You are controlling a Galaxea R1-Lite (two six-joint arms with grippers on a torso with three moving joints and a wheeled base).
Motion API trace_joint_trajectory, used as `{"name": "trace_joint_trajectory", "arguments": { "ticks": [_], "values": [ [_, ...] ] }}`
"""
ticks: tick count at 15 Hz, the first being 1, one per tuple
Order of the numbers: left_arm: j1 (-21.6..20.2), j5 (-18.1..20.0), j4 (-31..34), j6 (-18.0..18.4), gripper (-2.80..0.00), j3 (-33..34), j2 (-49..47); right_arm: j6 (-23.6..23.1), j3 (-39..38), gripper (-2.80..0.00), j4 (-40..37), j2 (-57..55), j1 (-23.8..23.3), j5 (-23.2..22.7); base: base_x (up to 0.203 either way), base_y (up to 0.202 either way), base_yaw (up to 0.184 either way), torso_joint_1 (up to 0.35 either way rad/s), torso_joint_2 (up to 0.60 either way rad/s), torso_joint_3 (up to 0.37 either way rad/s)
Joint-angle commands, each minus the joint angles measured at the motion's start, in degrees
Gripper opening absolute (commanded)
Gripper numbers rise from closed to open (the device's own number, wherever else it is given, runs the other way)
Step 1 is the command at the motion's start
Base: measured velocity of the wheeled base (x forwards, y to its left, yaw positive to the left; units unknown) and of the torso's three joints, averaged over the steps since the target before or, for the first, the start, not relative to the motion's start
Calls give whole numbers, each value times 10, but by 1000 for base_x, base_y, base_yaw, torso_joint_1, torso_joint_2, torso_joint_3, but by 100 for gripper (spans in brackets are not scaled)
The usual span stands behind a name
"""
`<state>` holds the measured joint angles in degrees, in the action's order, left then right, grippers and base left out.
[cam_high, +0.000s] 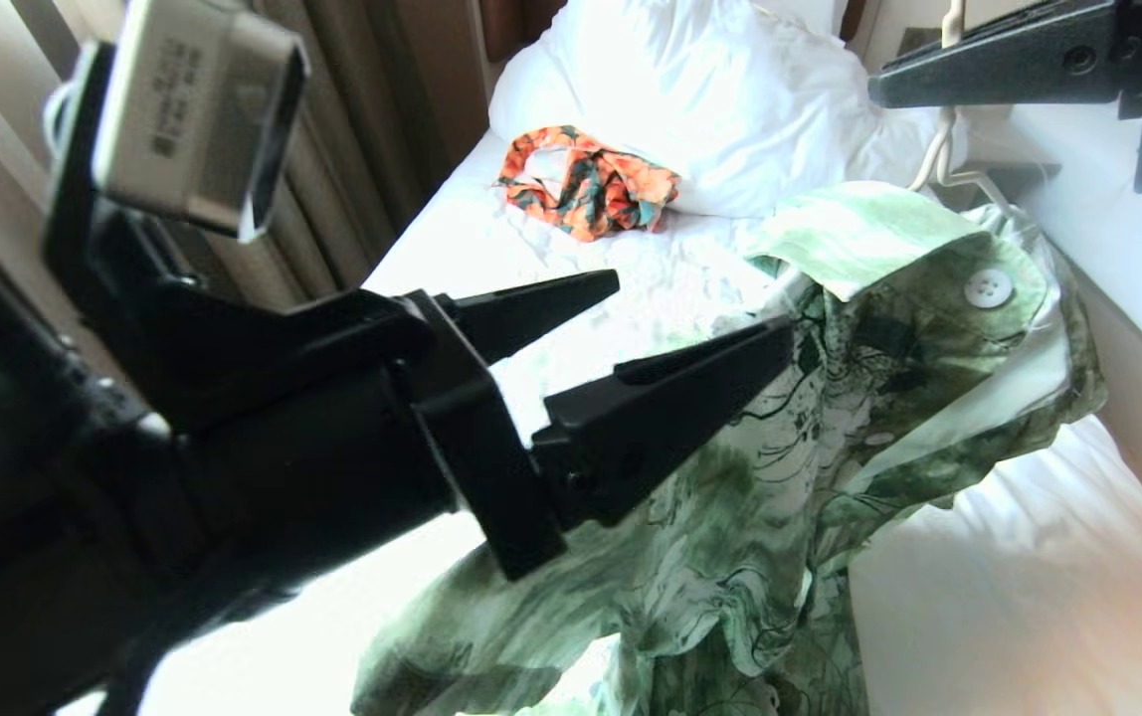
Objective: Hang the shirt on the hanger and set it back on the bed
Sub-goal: Take the clothes hanger out of the clothes
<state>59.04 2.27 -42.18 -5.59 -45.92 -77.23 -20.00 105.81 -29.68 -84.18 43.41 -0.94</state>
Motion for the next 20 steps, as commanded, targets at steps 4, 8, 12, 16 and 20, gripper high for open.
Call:
{"name": "trace_joint_trajectory", "arguments": {
  "ticks": [4, 8, 12, 16, 20],
  "values": [
    [-58, 2, 172, -1, 0, -23, 157, 0, 2, -280, 2, 1, -1, 15, 0, 0, 0, 0, 0, 0],
    [-117, 7, 232, -11, -280, -18, 236, -1, -1, -280, 4, 6, -16, 11, 0, 0, 0, 0, 0, 0],
    [-185, 6, 280, -45, -280, -12, 268, 14, -24, -280, 4, 28, -36, 11, 0, 0, 0, 0, 0, 0],
    [-259, 4, 290, -50, -280, 17, 291, 25, -24, -280, 4, 33, -54, 14, 0, 0, 0, 56, -255, -183],
    [-325, 0, 307, -50, -280, 43, 334, 25, -27, -280, 21, 39, -57, 15, 0, 0, 0, 128, -476, -351]
  ]
}}
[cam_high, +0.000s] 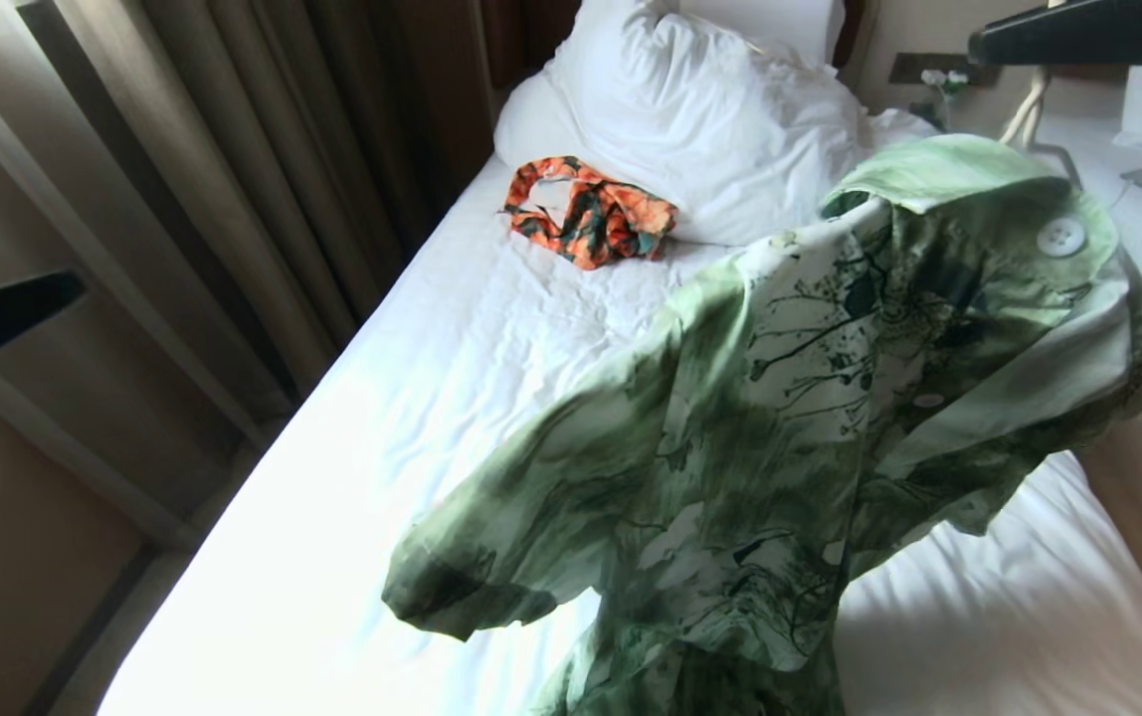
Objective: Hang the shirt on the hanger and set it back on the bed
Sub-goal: Take the clothes hanger out of the clothes
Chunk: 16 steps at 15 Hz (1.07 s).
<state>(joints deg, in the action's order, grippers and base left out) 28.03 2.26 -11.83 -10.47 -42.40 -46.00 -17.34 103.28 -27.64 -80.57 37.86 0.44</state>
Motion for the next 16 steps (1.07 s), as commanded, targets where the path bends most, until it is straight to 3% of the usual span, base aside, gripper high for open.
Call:
{"name": "trace_joint_trajectory", "arguments": {
  "ticks": [1, 10, 16],
  "values": [
    [-23, 0, 21, -1, -280, 10, 34, -3, -2, -280, 3, 5, -2, 1, 0, 0, 0, 146, -514, -348],
    [-79, 0, 110, 1, -280, 14, 114, -50, -5, -280, 58, 7, -50, 17, 0, 0, 0, 192, -557, -368],
    [-97, 2, 112, 1, -280, 17, 130, -67, -56, -280, 153, 4, -77, 17, 0, 0, 0, 186, -453, -277]
  ]
}}
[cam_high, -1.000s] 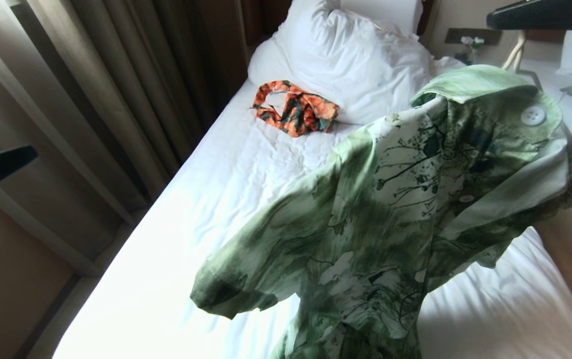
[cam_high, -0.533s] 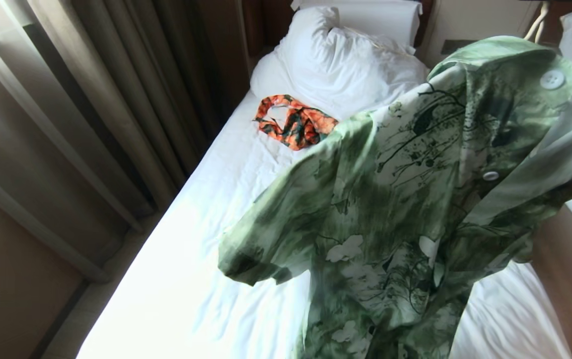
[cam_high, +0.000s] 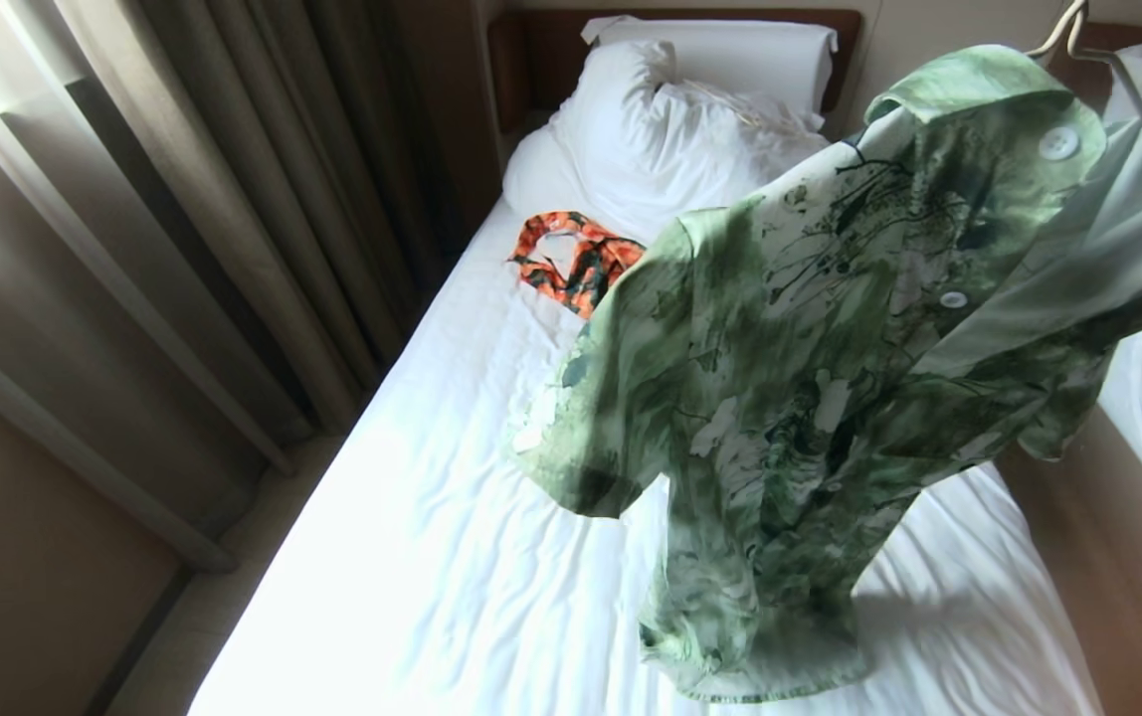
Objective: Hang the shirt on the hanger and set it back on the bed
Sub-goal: Take the clothes hanger out of the clothes
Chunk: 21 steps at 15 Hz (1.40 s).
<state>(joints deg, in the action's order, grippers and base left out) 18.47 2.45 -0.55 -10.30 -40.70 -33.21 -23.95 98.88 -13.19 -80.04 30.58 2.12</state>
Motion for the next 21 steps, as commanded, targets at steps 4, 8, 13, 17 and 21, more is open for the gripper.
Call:
{"name": "trace_joint_trajectory", "arguments": {
  "ticks": [4, 8, 13, 17, 21],
  "values": [
    [0, 1, -2, 1, -280, 1, 4, -1, -23, -280, 19, 1, -5, 0, 0, 0, 0, 147, -347, -203],
    [0, 0, -1, 2, -280, -1, 6, 2, -35, -280, 36, 2, -7, -1, 0, 0, 0, 109, -257, -144],
    [7, 37, 25, 80, -280, -14, -51, 2, -70, -280, 119, -9, -17, 30, 0, 0, 0, 0, 0, 0],
    [20, 41, -34, 123, -280, -14, -162, 3, -70, -280, 117, -9, -16, 33, 0, 0, 0, 0, 0, 0],
    [75, 36, -133, 132, -280, -15, -288, 1, -67, -280, 120, -15, -19, 43, 0, 0, 0, 0, 0, 0]
  ]
}}
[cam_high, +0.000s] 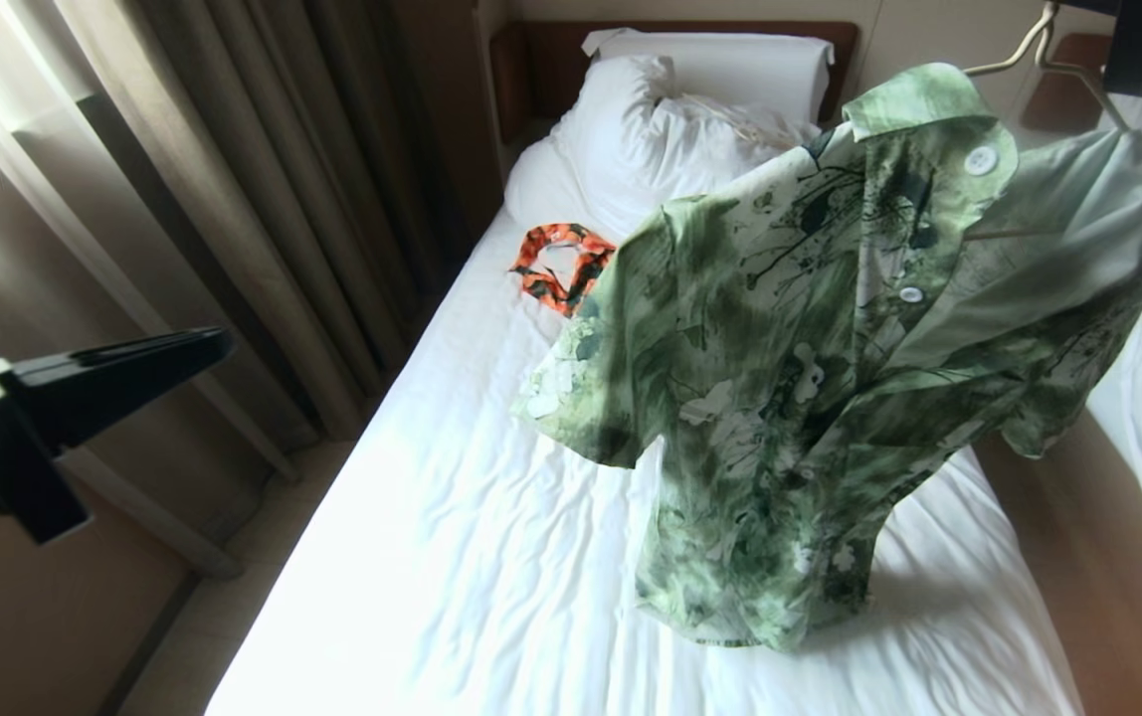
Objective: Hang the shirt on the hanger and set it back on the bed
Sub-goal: Take the clothes hanger out of the clothes
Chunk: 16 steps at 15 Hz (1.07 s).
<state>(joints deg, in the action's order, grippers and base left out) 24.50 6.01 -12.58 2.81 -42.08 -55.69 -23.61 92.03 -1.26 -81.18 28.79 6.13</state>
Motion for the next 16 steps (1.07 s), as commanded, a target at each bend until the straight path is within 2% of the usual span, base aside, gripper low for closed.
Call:
{"name": "trace_joint_trajectory", "arguments": {
  "ticks": [1, 2, 3, 5, 7, 8, 12, 16],
  "values": [
    [22, 0, -40, 1, -280, -1, -89, -2, 1, -280, -1, -5, -2, 4, 0, 0, 0, 0, 0, 0],
    [25, 0, -70, 2, -280, 1, -114, -2, 2, -280, -2, -5, -5, 4, 0, 0, 0, 0, 0, 0],
    [27, 0, -103, 3, 0, 4, -138, -2, 1, -280, -2, -6, -6, 4, 0, 0, 0, 0, 0, 0],
    [28, -1, -143, 12, 0, 0, -181, -3, 2, -280, 0, -11, -14, 4, 0, 0, 0, 0, 0, 0],
    [31, 0, -160, 15, 0, -32, -213, -4, 1, -280, 0, -16, -23, 3, 0, 0, 0, 0, 0, 0],
    [49, -4, -160, 15, 0, -43, -223, -6, 1, -280, 2, -20, -29, 3, 0, 0, 0, 0, 0, 0],
    [122, -75, -162, 15, 0, -96, -289, -8, -2, -280, 3, -31, -48, -1, 0, 0, 0, 0, 0, 0],
    [144, -85, -163, 15, 0, -142, -349, -7, -2, -280, 3, -33, -49, -2, 0, 0, 0, 0, 0, 0]
  ]
}}
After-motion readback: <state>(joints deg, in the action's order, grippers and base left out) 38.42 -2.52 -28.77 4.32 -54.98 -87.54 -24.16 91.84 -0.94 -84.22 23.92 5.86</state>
